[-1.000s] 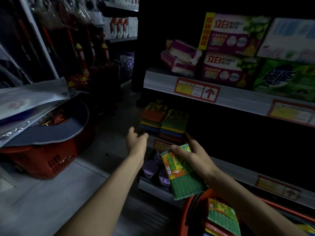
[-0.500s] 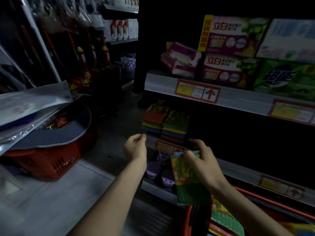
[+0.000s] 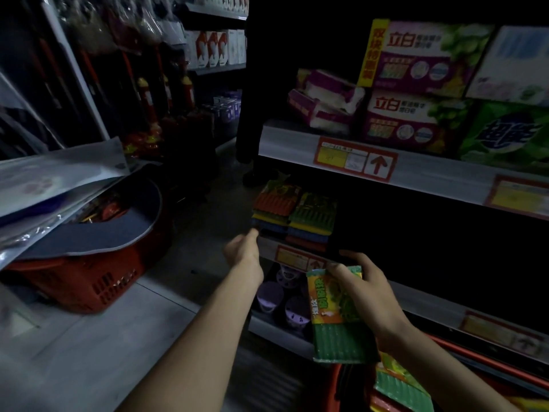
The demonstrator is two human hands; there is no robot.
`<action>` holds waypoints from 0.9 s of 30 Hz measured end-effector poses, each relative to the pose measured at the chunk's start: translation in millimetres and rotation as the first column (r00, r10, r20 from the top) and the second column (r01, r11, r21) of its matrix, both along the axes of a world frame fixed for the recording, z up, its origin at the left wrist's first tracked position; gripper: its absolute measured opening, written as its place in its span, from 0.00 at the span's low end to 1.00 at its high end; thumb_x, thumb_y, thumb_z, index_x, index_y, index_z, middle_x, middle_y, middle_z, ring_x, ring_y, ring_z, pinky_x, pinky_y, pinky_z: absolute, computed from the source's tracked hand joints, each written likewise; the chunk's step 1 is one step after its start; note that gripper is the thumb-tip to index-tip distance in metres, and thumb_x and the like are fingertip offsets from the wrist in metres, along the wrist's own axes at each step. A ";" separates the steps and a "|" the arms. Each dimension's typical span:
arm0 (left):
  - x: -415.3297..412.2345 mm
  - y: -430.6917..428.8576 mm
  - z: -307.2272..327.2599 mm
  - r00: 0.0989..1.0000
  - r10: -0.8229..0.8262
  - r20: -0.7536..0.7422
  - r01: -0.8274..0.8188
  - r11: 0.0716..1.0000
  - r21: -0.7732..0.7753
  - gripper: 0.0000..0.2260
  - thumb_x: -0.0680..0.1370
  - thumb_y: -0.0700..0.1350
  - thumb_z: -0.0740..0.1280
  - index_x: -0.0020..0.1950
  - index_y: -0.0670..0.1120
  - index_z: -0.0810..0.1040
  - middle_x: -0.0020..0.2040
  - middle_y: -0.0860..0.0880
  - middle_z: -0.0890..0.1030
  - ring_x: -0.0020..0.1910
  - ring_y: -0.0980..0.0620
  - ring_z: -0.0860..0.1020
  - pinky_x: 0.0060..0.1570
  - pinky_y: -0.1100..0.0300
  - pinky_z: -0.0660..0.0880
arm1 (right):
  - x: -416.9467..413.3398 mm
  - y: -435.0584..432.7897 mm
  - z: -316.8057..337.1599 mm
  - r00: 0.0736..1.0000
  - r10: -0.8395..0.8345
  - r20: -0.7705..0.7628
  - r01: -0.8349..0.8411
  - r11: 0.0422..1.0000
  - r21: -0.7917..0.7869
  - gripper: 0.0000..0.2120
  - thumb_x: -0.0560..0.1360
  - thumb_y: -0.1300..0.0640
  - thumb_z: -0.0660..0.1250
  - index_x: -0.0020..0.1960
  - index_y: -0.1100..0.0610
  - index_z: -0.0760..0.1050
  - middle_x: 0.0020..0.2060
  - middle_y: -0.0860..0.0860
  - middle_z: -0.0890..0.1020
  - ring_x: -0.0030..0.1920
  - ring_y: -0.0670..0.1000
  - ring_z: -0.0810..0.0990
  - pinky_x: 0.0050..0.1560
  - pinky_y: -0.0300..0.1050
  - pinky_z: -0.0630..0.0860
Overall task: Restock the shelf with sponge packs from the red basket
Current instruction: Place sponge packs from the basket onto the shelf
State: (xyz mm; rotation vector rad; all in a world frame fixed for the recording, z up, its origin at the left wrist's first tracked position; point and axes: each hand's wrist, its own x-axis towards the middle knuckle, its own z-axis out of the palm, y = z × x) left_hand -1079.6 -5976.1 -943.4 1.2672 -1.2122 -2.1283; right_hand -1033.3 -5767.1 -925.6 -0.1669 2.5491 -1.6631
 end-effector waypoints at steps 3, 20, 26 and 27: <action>-1.6 -2.4 0.6 1.000 -0.005 0.020 0.004 1.000 0.007 0.08 0.80 0.40 0.71 0.56 0.37 0.80 0.62 0.36 0.81 0.57 0.41 0.81 0.53 0.55 0.73 | -2.6 -1.0 1.4 1.000 0.003 0.005 -0.003 1.000 -0.009 0.21 0.77 0.42 0.70 0.68 0.43 0.72 0.54 0.45 0.82 0.48 0.48 0.86 0.52 0.58 0.83; -6.4 -18.6 4.7 0.988 -0.121 0.100 0.136 0.976 -0.167 0.03 0.80 0.38 0.67 0.51 0.39 0.75 0.61 0.36 0.81 0.58 0.40 0.80 0.49 0.54 0.71 | -13.2 -4.9 -0.1 1.000 0.004 0.027 -0.003 1.000 -0.015 0.32 0.76 0.40 0.69 0.77 0.45 0.65 0.64 0.50 0.80 0.58 0.53 0.83 0.60 0.58 0.80; -9.5 -20.8 -2.7 0.969 -0.194 0.150 0.227 0.942 -0.247 0.16 0.80 0.38 0.67 0.67 0.35 0.75 0.65 0.36 0.79 0.64 0.40 0.78 0.59 0.51 0.74 | -24.3 -10.3 6.2 0.986 0.010 0.166 -0.002 0.999 -0.050 0.35 0.77 0.44 0.70 0.79 0.49 0.62 0.52 0.53 0.84 0.47 0.53 0.86 0.51 0.52 0.83; -10.4 -21.8 -3.9 0.967 -0.201 0.155 0.236 0.936 -0.260 0.15 0.80 0.38 0.67 0.66 0.34 0.75 0.64 0.36 0.79 0.63 0.41 0.78 0.59 0.51 0.75 | -24.6 -11.7 9.2 0.979 0.019 0.205 -0.003 0.997 -0.079 0.34 0.77 0.45 0.70 0.79 0.49 0.62 0.50 0.54 0.84 0.45 0.53 0.86 0.47 0.49 0.82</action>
